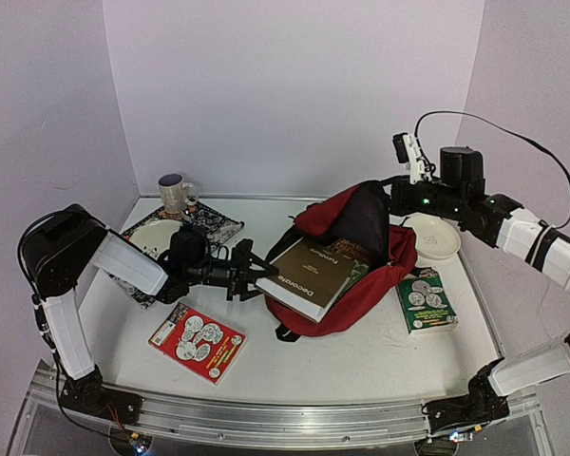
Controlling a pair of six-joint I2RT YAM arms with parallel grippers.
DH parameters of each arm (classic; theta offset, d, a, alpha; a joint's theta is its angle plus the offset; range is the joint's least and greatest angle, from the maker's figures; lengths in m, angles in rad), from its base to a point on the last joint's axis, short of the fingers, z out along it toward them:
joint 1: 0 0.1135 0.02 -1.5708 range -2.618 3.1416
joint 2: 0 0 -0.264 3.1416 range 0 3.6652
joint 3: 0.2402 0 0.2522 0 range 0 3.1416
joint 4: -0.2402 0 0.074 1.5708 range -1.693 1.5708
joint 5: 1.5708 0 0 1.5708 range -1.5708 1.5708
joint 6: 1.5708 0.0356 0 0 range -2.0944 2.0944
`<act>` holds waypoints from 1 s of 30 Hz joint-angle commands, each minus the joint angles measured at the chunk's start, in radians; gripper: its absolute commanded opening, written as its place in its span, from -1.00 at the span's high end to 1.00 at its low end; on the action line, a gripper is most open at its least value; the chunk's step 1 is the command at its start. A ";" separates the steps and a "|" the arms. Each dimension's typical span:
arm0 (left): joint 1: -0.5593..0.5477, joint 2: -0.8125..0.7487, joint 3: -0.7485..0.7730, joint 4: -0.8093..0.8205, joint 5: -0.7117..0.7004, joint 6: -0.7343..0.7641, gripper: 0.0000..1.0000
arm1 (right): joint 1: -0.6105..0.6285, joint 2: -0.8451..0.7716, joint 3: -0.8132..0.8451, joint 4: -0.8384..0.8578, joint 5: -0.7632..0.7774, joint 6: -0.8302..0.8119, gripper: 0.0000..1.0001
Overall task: Pack the student bag
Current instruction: Place the book in the largest pocket of the bag.
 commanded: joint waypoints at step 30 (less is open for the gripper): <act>-0.064 0.316 0.457 0.046 -0.339 0.080 -0.09 | 0.086 0.035 -0.031 0.179 -0.196 0.038 1.00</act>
